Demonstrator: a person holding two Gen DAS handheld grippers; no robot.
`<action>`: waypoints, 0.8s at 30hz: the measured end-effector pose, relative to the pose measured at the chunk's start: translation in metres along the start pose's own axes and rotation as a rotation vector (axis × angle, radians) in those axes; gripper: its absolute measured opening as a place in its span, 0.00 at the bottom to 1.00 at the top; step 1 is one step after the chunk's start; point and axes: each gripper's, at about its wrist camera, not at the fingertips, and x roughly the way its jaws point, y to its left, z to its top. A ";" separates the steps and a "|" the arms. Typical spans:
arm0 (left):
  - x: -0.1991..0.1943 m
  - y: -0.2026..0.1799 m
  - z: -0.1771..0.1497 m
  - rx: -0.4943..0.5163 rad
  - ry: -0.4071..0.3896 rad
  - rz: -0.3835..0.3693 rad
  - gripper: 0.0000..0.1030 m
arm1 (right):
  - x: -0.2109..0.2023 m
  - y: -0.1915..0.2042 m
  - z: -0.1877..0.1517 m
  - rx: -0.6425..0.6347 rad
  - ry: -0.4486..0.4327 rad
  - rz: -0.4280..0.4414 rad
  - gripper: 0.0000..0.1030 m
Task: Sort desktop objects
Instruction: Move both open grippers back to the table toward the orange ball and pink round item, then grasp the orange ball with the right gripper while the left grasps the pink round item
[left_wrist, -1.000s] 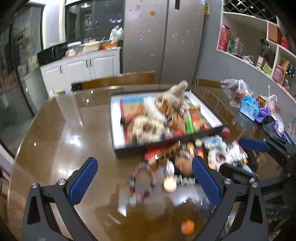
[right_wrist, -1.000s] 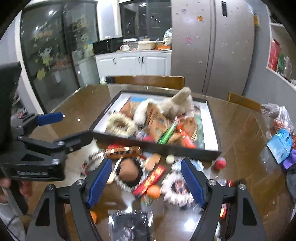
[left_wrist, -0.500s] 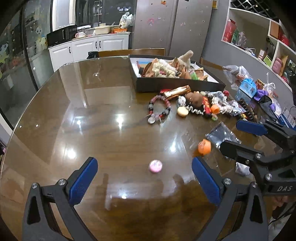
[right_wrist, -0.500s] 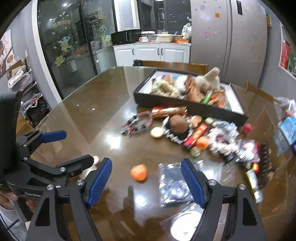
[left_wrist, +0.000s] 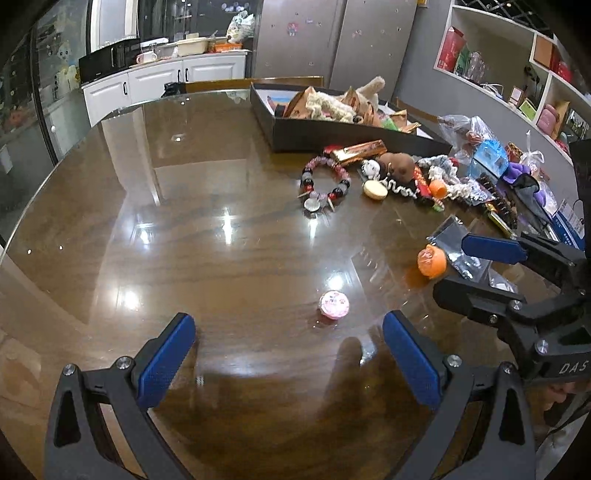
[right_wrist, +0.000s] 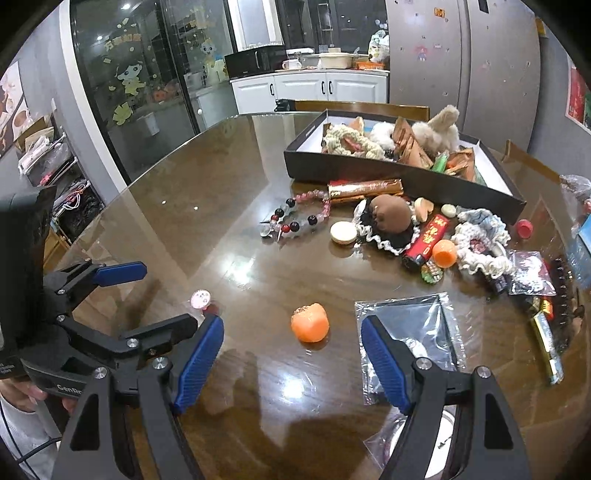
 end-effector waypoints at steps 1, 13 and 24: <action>0.001 0.000 0.000 0.004 0.002 0.003 0.98 | 0.002 0.000 0.000 0.001 0.005 0.000 0.77; 0.012 -0.001 0.007 0.073 0.033 0.061 0.98 | 0.019 -0.005 -0.003 0.058 0.037 -0.003 0.77; 0.013 -0.003 0.008 0.123 0.035 0.050 0.93 | 0.026 -0.005 -0.001 0.050 0.046 -0.001 0.76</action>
